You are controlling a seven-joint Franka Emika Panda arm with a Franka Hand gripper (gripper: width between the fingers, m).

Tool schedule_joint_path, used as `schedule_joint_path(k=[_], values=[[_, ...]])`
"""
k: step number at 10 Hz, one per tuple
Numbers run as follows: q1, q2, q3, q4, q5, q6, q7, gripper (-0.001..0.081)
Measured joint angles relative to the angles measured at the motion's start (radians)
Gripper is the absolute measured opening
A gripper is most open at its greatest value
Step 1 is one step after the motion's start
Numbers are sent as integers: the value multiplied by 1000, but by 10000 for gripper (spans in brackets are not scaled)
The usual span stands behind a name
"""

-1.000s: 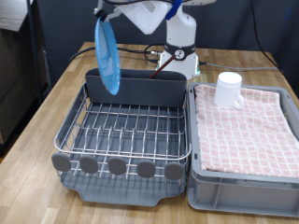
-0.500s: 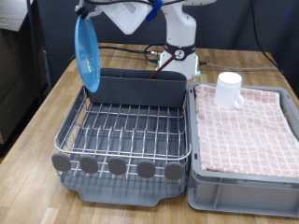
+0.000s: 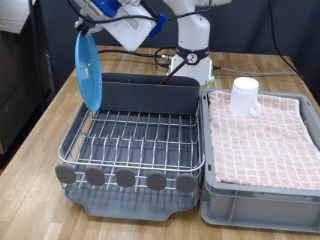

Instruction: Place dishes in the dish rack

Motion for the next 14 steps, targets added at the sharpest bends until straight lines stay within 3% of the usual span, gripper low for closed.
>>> schedule_joint_path(k=[5, 14], values=[[0, 69, -39, -39, -41, 125, 86, 19], [0, 144, -71, -79, -82, 218, 181, 19]])
